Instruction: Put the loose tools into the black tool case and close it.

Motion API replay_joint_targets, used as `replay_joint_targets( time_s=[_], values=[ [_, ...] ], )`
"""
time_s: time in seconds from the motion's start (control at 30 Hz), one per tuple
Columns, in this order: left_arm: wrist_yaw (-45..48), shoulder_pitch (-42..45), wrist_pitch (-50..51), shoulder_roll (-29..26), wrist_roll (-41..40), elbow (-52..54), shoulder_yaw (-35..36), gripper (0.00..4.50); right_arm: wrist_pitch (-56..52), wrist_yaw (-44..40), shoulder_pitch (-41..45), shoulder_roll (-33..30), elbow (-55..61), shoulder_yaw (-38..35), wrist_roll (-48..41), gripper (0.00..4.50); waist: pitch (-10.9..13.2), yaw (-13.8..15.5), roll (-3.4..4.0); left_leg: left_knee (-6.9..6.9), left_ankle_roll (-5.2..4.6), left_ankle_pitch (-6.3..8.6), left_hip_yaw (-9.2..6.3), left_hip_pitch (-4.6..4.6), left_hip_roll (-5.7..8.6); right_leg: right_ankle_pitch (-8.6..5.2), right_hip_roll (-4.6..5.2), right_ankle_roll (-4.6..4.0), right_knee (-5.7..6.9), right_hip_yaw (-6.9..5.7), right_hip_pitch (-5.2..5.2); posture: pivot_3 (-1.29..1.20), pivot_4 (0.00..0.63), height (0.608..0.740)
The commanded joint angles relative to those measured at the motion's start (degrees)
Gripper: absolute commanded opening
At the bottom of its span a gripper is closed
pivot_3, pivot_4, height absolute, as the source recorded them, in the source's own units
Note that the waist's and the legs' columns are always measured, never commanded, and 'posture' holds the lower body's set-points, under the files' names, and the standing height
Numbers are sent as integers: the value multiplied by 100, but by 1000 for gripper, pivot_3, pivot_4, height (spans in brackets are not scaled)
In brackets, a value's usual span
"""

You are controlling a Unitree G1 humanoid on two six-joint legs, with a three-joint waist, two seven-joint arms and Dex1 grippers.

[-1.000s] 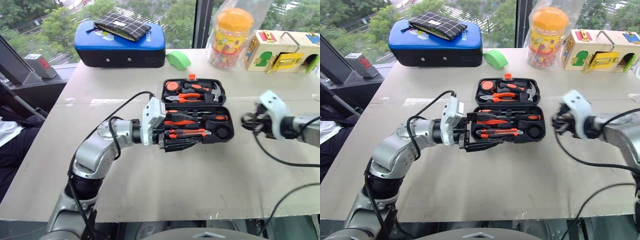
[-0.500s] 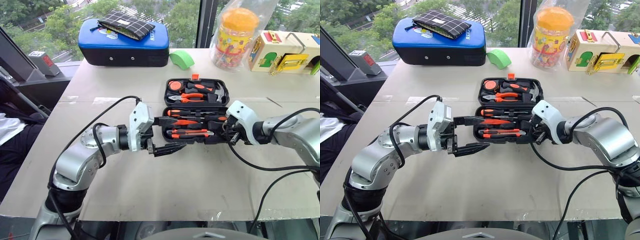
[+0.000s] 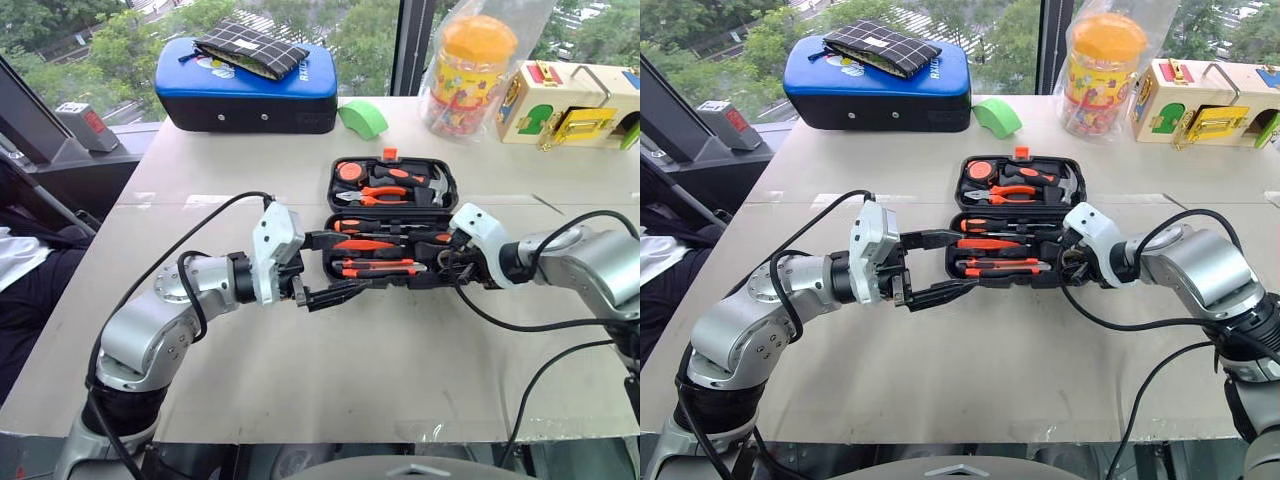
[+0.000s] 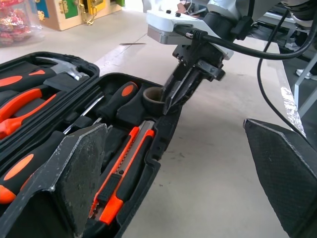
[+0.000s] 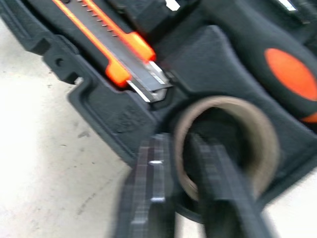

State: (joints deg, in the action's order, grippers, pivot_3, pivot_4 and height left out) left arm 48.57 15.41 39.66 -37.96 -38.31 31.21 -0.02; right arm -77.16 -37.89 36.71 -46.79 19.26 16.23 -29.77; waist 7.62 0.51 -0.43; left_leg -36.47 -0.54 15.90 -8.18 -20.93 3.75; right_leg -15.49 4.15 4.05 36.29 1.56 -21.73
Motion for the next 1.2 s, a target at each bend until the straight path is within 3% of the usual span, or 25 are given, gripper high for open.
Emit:
replay_joint_targets(
  time_s=[0.03,0.1,0.23,0.37,0.43,0.53,0.7,0.9,1.1,1.13,1.2],
  values=[
    [-118,19,-9,-24,-62,64,172,4500,58,-228,51,-112,221,-123,-116,2291,0,-9,0,1,0,0,0,0,-1,0,0,0,-1,0,0,0,150,740],
    [-154,-26,-71,-82,125,-106,109,4500,-50,-353,71,-135,325,-440,-319,3247,0,1,1,2,0,0,0,0,-1,0,0,0,-2,-1,0,0,150,740],
    [-682,42,78,166,319,-674,150,4500,-77,-483,96,-22,450,-1171,-715,3247,2,15,3,2,-1,0,0,-1,1,0,-1,0,-3,-1,0,0,150,740],
    [-1812,553,403,925,430,-1460,395,4500,382,606,502,958,-481,-2092,-303,3247,3,18,-5,-5,-1,0,0,3,5,2,-8,0,6,-1,3,0,150,740],
    [-2357,908,674,1246,541,-1840,490,4500,693,952,652,1040,-867,-1978,124,3247,4,29,-10,-10,1,-1,-1,0,8,3,-9,-1,16,-4,-1,0,150,740],
    [-3014,1614,1079,1659,699,-2698,588,4500,1094,1386,1017,1142,-1805,-1661,745,3247,4,46,-11,-11,7,-5,-6,-2,12,3,-7,0,22,-11,-2,0,150,740],
    [-3249,2932,-243,2304,1662,-5342,267,4500,2248,2149,2205,1806,-4986,-1962,1380,3247,3,-7,-13,-9,14,-10,18,-1,16,3,-7,-1,37,2,-22,0,150,740],
    [-3305,4114,-1506,2642,2193,-8072,410,4500,3507,1921,3049,2165,-7589,-2057,1668,3247,-2,-170,-17,-1,22,-16,29,-33,13,4,0,-2,57,0,-77,0,150,740],
    [-2870,4419,-1709,2695,2129,-8631,701,1909,3571,1406,3260,2230,-8186,-2156,1704,461,-7,-285,-11,1,21,-16,29,-56,11,4,32,-1,73,-3,-103,0,150,740],
    [-2814,4387,-1672,2675,2105,-8580,746,1656,3532,1351,3277,2206,-8160,-2240,1649,145,-7,-282,-11,-1,22,-16,23,-60,11,4,33,-1,70,-8,-104,0,150,740],
    [-2706,4305,-1560,2634,2087,-8421,786,915,3488,1247,3260,2132,-8033,-2302,1642,0,-7,-268,-11,-10,22,-16,16,-69,14,5,33,-1,68,-14,-105,0,150,740]
  ],
)
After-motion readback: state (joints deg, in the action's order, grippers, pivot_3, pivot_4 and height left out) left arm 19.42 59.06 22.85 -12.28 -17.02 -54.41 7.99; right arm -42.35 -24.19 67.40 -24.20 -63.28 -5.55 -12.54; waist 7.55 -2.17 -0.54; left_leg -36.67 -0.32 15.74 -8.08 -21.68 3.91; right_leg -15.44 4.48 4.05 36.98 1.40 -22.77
